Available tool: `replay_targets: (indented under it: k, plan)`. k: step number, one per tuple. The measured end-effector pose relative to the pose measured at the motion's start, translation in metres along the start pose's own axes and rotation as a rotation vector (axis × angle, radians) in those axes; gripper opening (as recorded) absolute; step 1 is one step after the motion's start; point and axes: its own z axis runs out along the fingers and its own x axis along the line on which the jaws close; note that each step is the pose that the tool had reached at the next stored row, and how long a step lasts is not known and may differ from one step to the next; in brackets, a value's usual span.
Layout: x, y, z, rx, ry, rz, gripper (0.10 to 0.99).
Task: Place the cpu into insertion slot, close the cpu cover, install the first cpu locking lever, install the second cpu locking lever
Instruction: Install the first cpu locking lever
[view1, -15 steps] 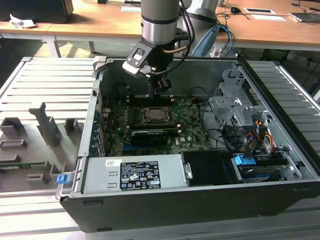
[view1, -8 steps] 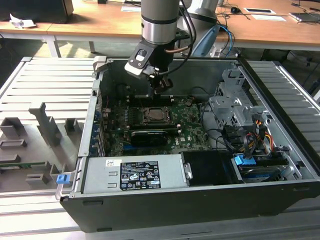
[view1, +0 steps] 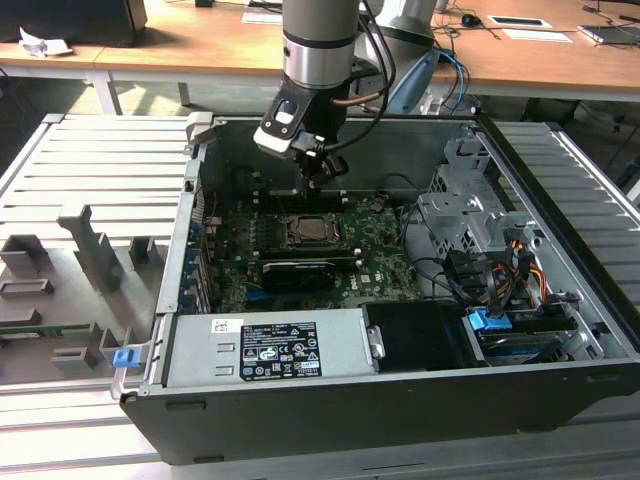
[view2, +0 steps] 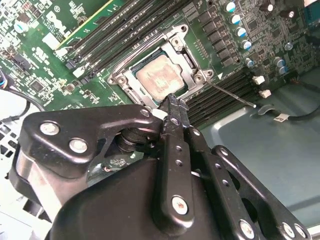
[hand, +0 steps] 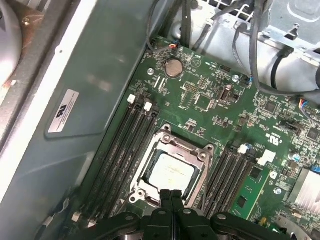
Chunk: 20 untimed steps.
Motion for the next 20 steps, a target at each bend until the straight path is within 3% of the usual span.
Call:
replay_targets:
  k: [20]
  plan:
    - [0.0000, 0.0000, 0.0000, 0.005, 0.0059, -0.157, 0.106]
